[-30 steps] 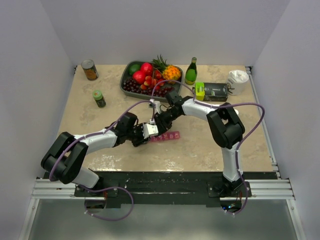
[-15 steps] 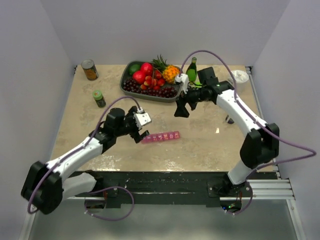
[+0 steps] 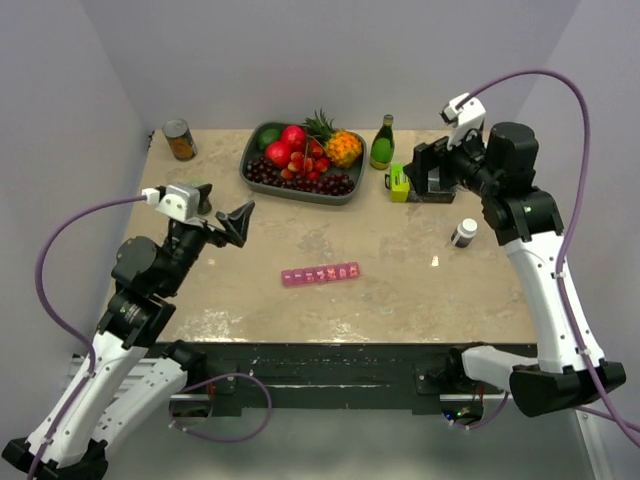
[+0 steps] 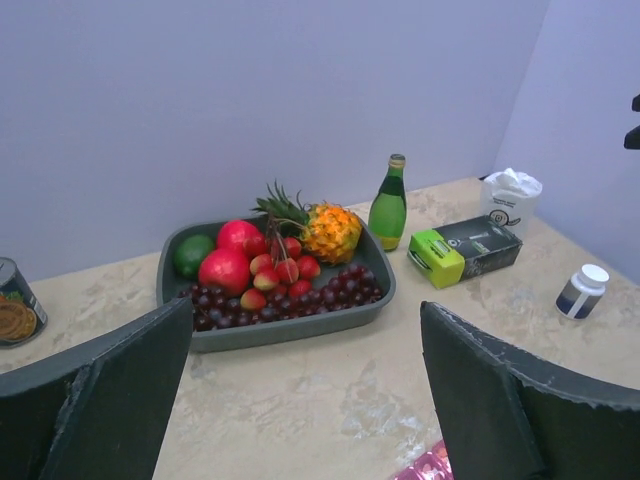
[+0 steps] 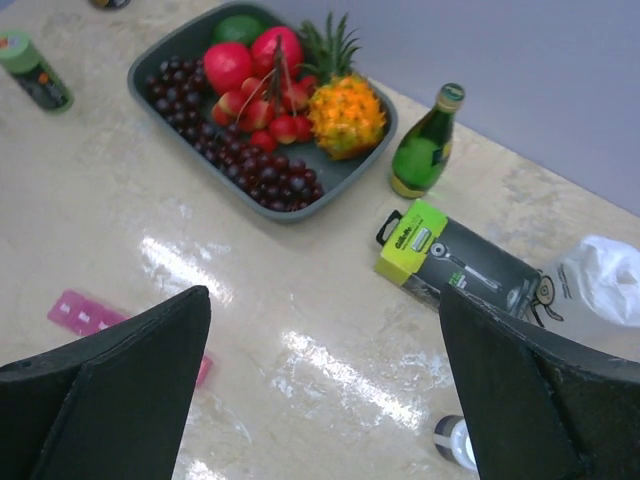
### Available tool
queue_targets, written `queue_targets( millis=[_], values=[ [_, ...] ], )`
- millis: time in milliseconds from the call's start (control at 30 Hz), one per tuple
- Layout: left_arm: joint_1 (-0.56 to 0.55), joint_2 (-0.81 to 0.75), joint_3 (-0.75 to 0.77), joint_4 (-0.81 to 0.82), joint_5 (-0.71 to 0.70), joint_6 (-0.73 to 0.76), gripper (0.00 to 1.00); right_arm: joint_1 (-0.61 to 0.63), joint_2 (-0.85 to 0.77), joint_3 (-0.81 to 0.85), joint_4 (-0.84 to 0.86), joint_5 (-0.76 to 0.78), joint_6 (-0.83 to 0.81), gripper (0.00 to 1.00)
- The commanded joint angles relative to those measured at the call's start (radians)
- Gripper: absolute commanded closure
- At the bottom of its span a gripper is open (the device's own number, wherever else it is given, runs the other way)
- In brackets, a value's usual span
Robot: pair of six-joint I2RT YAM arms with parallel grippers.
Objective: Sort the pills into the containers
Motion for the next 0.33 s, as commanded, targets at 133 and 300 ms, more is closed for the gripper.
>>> queue_targets(
  millis=[133,300],
  values=[
    [0.003,-0.014,0.067,-0.154,-0.015,-0.021,0.01,-0.067,-0.048,0.041,0.034,0.107,0.118,0.01],
    [0.003,-0.028,0.056,-0.163,-0.010,-0.004,0.01,-0.086,-0.044,0.044,0.029,0.062,0.127,0.01]
  ],
)
